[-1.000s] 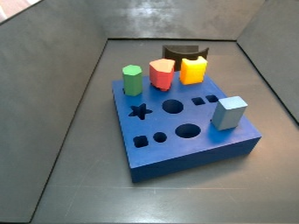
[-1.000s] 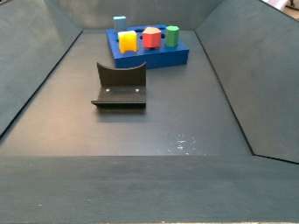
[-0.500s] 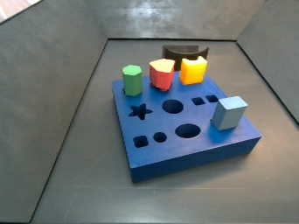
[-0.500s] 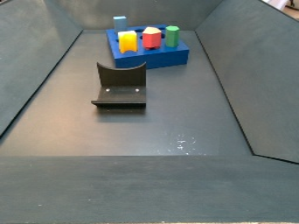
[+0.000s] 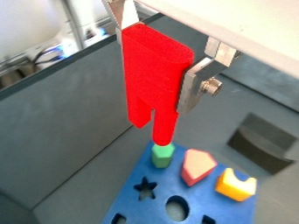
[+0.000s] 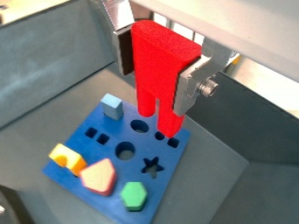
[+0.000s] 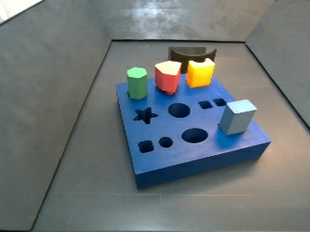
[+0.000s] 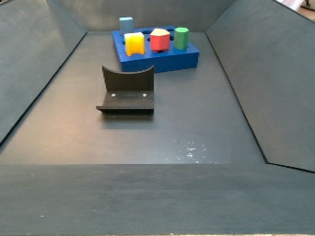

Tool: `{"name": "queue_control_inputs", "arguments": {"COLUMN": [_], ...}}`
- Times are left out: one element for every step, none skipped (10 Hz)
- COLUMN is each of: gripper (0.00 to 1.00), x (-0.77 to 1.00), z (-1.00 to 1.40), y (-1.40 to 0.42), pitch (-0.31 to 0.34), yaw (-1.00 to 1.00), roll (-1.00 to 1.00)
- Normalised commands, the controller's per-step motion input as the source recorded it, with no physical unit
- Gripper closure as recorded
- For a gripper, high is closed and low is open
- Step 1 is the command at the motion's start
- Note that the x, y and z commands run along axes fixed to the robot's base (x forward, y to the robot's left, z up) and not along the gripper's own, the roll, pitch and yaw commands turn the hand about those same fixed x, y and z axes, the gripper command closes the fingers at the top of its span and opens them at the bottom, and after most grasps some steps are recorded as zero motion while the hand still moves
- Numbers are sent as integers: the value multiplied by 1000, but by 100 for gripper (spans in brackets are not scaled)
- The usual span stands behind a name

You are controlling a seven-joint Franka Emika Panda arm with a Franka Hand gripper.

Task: Pick up the square-circle object. Move up. Move to above the board. Insert the square-circle object.
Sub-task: Insert the square-circle object.

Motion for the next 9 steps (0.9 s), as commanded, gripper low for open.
{"name": "queue_control_inputs", "arguments": {"gripper": [100,100,100,100,100,100,100,100,100], "x": [131,143,169,180,186,186,157,129,97], "z": [-983,-980,-983,-1000,-1000,-1000,-1000,-1000,-1000], "y": [-114,-129,-171,-229,-277,-391,-497,-654,-837], "pitch": [41,43,44,49,59,77,83,83,81], "yaw": [874,869,843,814,797,729,611,454,303], "roll": [0,0,0,0,0,27,29,30,54]}}
